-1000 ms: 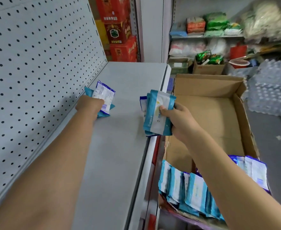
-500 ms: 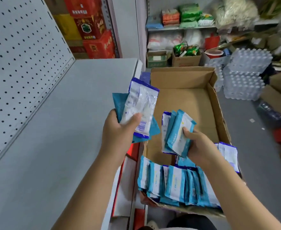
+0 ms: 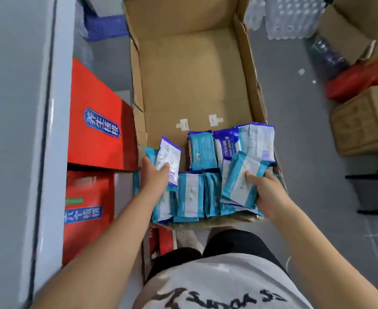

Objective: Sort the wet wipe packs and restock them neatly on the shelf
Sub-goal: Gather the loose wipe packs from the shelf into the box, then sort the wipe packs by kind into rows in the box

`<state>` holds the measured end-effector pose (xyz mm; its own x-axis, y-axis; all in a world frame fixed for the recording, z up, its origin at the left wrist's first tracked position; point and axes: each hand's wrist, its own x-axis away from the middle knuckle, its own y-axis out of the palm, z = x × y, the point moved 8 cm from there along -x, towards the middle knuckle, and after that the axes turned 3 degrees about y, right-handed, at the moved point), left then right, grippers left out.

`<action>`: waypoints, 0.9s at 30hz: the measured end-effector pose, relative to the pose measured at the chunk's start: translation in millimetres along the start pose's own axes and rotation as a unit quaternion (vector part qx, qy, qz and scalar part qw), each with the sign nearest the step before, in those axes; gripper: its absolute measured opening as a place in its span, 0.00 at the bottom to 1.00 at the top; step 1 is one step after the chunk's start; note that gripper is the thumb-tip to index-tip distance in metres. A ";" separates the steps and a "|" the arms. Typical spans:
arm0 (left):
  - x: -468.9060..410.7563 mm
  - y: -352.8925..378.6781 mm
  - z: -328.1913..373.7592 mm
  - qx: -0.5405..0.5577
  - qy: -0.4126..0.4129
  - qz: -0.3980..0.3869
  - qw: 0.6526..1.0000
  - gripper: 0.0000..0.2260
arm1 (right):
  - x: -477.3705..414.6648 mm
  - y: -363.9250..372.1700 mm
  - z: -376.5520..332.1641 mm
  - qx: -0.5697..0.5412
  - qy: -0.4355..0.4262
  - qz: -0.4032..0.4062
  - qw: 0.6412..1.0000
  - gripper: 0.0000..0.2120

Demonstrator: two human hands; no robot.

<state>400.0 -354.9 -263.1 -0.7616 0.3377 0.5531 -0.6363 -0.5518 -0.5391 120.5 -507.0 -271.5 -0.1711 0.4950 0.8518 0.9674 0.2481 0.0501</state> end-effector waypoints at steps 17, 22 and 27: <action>-67.0 58.9 12.3 -0.224 0.001 0.023 0.974 0.29 | -40.7 1.2 -44.5 0.053 0.034 -0.080 0.995 0.17; 10.4 69.5 67.7 0.043 0.060 -0.089 0.993 0.19 | -25.7 7.7 -46.2 0.017 0.054 -0.163 0.985 0.16; 106.1 110.1 87.9 0.271 -0.054 -0.311 0.909 0.22 | 19.4 17.3 -40.2 -0.067 0.039 -0.220 0.972 0.17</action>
<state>260.0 -446.8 -207.9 -0.2402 0.6527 0.7185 -0.7636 -0.5841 0.2754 141.4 -526.5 -233.2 -0.5639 0.3007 0.7692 0.8207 0.3078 0.4814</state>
